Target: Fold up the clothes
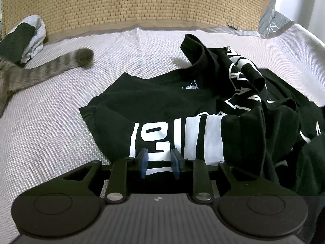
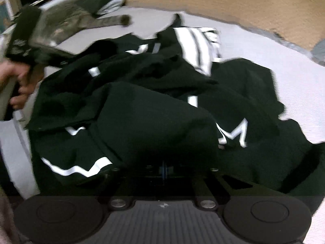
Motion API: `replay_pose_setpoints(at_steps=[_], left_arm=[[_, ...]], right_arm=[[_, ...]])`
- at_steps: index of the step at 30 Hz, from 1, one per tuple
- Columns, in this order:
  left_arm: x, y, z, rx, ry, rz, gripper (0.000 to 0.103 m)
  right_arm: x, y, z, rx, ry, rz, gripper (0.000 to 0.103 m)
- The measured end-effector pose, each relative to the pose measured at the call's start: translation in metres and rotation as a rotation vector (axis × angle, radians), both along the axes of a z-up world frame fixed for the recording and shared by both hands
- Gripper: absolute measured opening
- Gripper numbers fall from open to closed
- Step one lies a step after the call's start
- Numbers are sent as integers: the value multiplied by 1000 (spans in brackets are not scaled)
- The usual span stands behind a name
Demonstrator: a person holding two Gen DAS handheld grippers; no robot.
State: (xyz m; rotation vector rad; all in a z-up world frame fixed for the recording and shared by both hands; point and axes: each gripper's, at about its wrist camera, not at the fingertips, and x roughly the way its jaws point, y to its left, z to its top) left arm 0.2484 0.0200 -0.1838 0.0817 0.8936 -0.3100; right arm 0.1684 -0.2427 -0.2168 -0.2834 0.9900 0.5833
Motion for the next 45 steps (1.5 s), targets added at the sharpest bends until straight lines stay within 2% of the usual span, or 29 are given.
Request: replay_pose_setpoints(at_steps=[11,16,23,35,45], left_arm=[[2,-3,0,-5,-7,-10,23],[6,-6,0,1,-8,-21,16],[11,-10,3,-9,-13,-32,13],[24,-23,12,37,-6,-171,7],[28,-32,12,77,-42,-258,7]], right_arm=[[-16,30,-7,46,1,54,4],[-21,38,-10,91,8,65,4],[-27,55,-15,131,-4,82,4],[-35,81,-23,169,-55,92,4],[-39,98,-30,170,-123,81,4]])
